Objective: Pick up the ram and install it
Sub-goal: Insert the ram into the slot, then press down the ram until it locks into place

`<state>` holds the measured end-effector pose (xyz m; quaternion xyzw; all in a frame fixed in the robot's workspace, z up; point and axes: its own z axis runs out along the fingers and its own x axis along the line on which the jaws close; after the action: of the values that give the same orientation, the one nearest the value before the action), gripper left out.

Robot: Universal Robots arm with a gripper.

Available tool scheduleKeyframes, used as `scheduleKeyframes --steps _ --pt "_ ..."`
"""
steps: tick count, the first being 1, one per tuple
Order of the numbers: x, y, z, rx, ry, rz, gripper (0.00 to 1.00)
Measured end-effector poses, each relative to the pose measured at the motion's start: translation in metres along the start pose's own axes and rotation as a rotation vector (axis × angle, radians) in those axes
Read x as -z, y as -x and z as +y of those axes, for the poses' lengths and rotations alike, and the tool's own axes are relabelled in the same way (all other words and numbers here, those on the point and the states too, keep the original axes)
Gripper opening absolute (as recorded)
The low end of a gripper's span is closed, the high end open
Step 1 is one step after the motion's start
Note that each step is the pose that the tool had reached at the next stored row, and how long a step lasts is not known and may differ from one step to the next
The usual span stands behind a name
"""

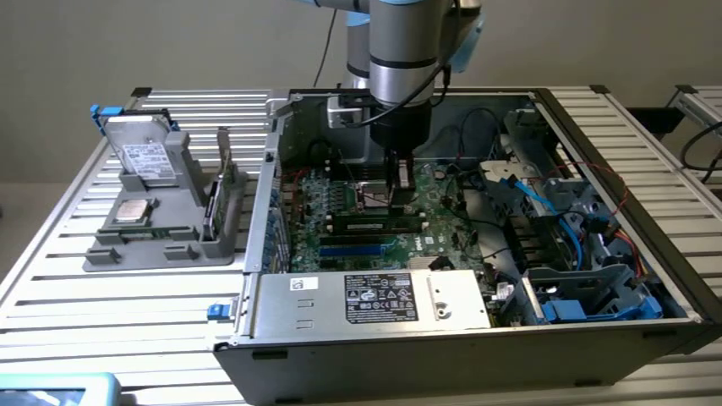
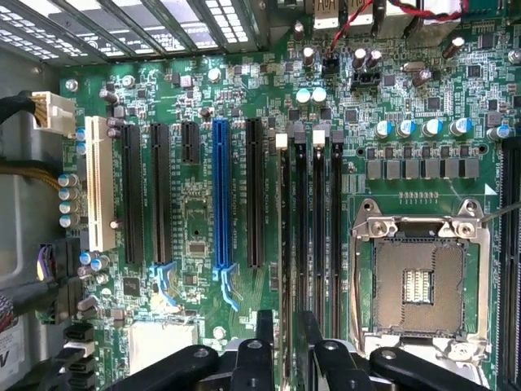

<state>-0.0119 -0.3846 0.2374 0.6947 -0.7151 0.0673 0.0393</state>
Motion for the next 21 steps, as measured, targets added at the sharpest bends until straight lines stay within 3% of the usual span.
scheduleKeyframes --steps 2,6,18,20,21 --pt "0.0024 -0.0010 -0.0050 0.001 0.0036 0.0001 0.27" --pt "0.0037 -0.0021 -0.0111 0.003 0.0175 0.0001 0.27" --pt "0.0040 -0.0022 -0.0111 0.003 0.0175 0.0003 0.25" --pt "0.0041 -0.0022 -0.0111 0.003 0.0175 0.0003 0.11" --pt "0.0041 -0.0022 -0.0111 0.003 0.0175 0.0004 0.11"
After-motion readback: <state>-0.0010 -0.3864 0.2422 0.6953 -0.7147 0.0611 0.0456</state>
